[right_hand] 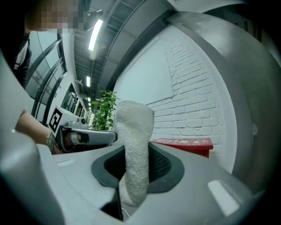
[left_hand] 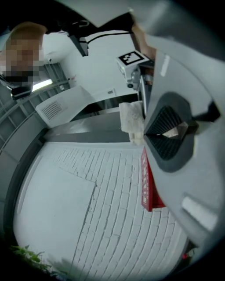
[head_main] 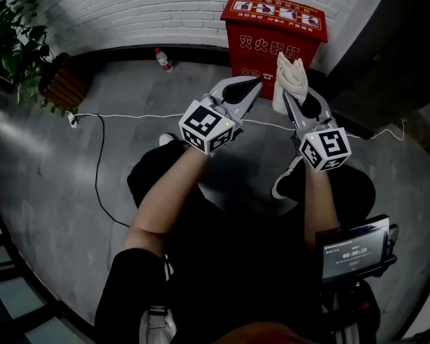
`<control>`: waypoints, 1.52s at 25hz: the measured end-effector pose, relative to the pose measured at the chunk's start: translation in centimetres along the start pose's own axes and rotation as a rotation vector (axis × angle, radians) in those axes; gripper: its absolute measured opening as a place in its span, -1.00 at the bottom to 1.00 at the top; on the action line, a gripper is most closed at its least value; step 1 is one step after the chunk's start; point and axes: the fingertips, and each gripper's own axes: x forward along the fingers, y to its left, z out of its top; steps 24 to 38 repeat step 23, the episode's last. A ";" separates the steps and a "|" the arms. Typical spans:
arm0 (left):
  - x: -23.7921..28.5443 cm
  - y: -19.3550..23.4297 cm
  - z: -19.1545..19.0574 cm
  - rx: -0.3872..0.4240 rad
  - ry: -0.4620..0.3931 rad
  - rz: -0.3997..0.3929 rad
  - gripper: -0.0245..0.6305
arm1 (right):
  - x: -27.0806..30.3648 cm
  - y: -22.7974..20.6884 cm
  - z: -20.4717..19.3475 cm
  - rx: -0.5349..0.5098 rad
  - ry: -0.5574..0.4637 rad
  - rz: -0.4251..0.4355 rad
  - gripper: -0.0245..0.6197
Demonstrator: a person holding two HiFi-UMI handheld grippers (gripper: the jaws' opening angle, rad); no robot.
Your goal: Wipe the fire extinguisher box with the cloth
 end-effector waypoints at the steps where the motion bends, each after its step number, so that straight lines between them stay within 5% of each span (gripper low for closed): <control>1: 0.0 0.0 0.1 -0.002 -0.002 0.001 -0.92 | -0.1 0.0 -0.2 0.007 0.005 -0.002 -0.63; 38: 0.2 0.4 0.0 -0.004 0.015 0.029 -0.92 | 0.3 0.8 -0.2 0.018 0.012 0.021 -0.63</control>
